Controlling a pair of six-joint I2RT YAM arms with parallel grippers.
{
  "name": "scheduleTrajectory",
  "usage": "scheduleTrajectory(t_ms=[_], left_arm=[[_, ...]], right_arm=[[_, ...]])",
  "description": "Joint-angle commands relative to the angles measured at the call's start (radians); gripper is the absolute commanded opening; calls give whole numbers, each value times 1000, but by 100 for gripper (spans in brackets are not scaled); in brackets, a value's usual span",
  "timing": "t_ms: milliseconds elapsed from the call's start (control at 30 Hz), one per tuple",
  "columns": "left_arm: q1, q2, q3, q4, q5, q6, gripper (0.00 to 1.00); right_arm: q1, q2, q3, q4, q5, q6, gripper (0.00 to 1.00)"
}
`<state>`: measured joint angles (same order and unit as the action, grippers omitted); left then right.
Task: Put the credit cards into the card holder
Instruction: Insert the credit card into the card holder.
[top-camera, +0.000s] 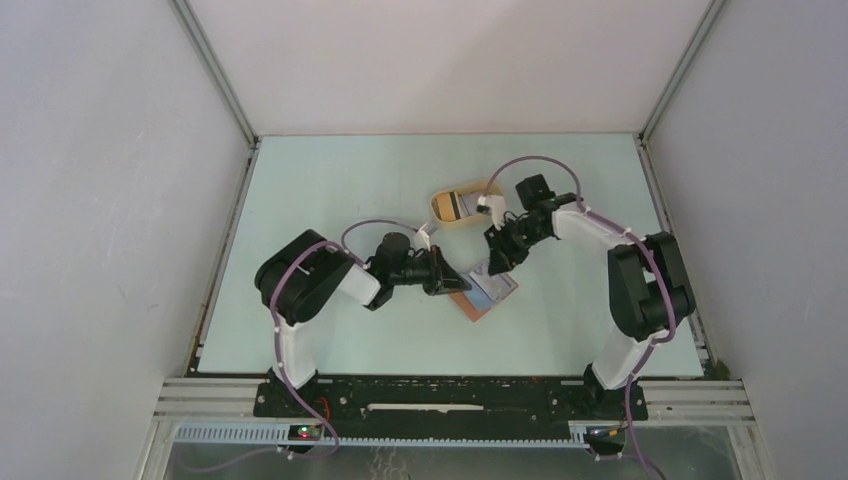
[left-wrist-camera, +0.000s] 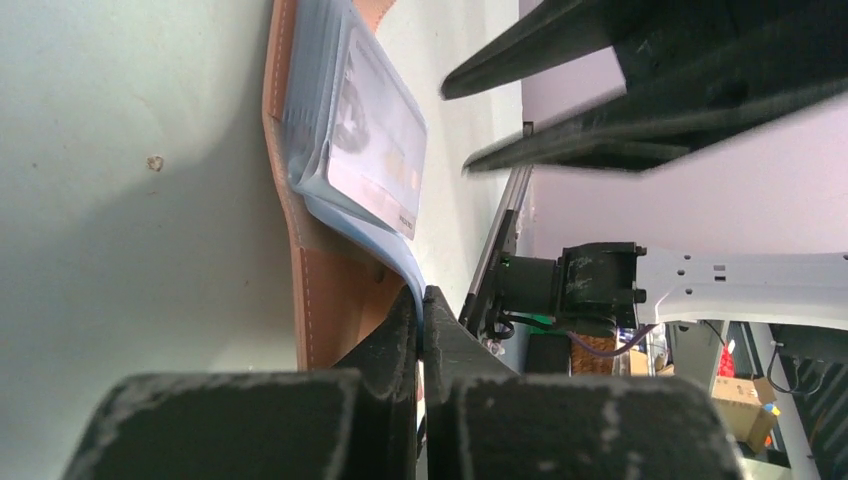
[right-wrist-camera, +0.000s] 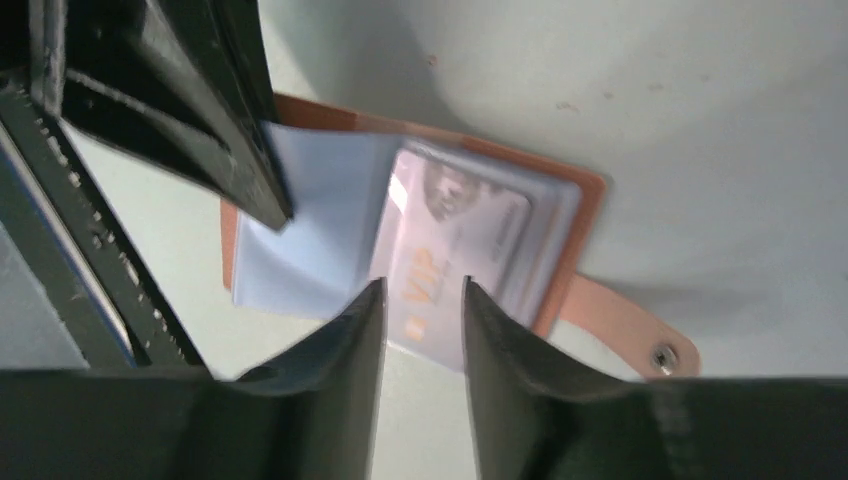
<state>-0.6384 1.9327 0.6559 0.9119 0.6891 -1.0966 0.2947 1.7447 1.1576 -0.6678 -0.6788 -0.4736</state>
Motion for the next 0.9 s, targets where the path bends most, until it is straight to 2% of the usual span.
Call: scheduleTrajectory(t_ms=[0, 67, 100, 133, 400, 867], left_arm=[[8, 7, -14, 114, 47, -22, 0], [9, 19, -26, 159, 46, -44, 0], [10, 25, -34, 181, 44, -53, 0], [11, 34, -43, 204, 43, -62, 0], [14, 159, -119, 486, 21, -212, 0], [16, 171, -135, 489, -5, -214, 0]], right_arm=[[133, -40, -24, 97, 201, 0, 51], [168, -60, -43, 144, 296, 13, 70], [181, -66, -52, 156, 328, 12, 92], [190, -67, -56, 164, 349, 13, 99], [251, -71, -93, 217, 498, -8, 100], [339, -101, -141, 231, 528, 11, 100]])
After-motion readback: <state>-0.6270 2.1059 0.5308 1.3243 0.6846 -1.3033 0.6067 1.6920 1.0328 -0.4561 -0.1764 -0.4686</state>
